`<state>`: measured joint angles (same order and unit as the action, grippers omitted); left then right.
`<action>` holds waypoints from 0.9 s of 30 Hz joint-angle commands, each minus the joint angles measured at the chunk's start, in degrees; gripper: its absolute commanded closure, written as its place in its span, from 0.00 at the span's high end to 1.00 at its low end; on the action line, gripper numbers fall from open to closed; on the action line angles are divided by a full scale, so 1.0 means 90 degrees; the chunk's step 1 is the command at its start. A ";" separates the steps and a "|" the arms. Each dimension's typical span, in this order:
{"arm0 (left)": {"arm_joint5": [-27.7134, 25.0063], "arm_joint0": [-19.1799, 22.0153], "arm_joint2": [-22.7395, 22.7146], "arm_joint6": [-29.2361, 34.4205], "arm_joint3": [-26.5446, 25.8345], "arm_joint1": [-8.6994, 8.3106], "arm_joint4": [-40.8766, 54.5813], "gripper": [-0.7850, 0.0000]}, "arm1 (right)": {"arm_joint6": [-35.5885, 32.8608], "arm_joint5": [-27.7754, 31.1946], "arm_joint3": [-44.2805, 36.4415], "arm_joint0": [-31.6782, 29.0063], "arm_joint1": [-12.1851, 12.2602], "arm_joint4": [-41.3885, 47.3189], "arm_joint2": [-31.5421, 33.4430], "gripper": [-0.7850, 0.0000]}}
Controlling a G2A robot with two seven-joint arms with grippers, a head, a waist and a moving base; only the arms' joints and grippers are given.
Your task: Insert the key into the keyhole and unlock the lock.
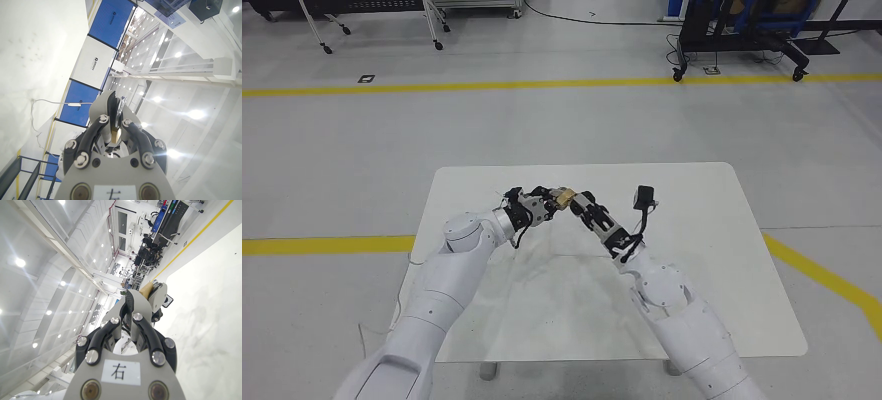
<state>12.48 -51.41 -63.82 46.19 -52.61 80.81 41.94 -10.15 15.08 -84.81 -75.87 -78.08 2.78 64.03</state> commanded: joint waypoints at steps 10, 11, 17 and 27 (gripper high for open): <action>-0.0888 -0.0062 0.0018 -0.0546 -0.0322 -0.0051 -0.0792 0.00 | -0.0249 0.0081 -0.0223 -0.0140 0.0005 0.0396 0.0143 0.29; -0.1003 -0.0094 0.0013 -0.0655 -0.0382 -0.0061 -0.0919 0.00 | -0.0343 0.0068 -0.0272 -0.0184 0.0014 0.0499 0.0188 0.32; -0.1323 -0.0289 -0.0036 -0.0885 -0.0722 -0.0097 -0.1207 0.00 | -0.1168 -0.0245 -0.0304 -0.0299 0.0051 0.1480 0.0370 0.33; -0.1589 -0.0412 -0.0058 -0.0963 -0.1009 -0.0136 -0.1567 0.00 | -0.1911 -0.1093 0.0288 0.0073 0.0027 0.2753 0.0453 0.31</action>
<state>-1.59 -55.09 -64.41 37.55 -61.57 79.61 28.38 -26.94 5.67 -82.66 -75.47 -77.79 26.29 68.10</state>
